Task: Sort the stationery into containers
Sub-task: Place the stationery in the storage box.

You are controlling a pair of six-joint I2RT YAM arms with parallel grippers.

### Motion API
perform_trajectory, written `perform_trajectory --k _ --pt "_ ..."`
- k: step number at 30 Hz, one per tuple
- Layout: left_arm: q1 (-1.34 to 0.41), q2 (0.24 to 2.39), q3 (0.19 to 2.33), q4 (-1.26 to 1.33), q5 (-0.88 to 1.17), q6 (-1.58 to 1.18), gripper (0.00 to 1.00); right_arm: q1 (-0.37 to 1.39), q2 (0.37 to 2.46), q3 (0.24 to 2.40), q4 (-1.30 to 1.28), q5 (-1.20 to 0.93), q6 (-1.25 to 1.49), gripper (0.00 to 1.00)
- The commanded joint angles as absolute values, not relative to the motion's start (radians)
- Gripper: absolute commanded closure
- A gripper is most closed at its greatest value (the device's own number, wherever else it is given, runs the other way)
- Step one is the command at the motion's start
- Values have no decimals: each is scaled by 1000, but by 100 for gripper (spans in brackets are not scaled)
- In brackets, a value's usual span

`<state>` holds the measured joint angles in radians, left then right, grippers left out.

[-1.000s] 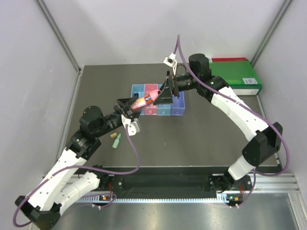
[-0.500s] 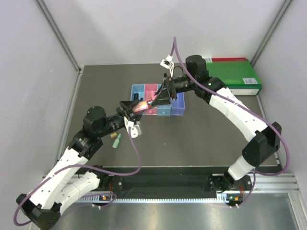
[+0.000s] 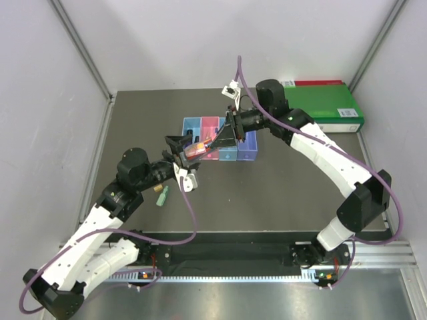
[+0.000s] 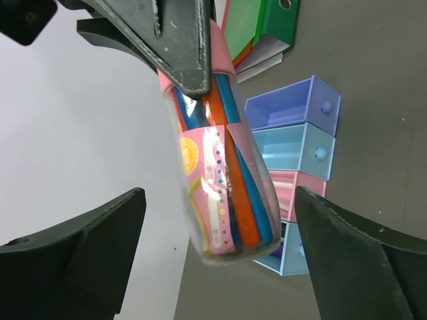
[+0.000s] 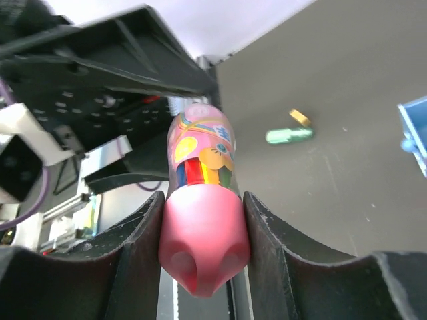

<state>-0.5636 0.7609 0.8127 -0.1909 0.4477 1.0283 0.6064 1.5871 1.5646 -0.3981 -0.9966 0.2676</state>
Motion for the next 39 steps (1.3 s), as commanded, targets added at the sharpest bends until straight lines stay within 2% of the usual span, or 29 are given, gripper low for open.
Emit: perform_trajectory --k 1,4,8,10,14,18,20,24,39 --pt "-568 715 815 -216 446 1042 1 603 1560 1617 -433 -917 196 100" --pt "-566 669 802 -282 436 1043 1 591 1572 1660 -492 -830 134 100" --pt "-566 597 802 -376 393 1034 1 563 1608 1747 -657 -588 -71 100" --pt "-566 563 805 -425 377 1035 1 542 1670 1851 -753 -507 -153 100" --pt "-566 522 830 -494 331 1039 1 499 1834 2116 -1105 -390 -408 100" --pt "-568 497 853 -552 281 1035 1 476 2003 2382 -1311 -247 -578 100" --pt "-568 485 862 -577 261 1028 1 471 2019 2385 -1354 -189 -665 100" --pt "-566 472 884 -627 221 1014 1 460 2007 2263 -1359 -146 -771 100" --pt "-566 439 916 -655 123 1005 1 433 2043 2223 -1235 -232 -769 100"
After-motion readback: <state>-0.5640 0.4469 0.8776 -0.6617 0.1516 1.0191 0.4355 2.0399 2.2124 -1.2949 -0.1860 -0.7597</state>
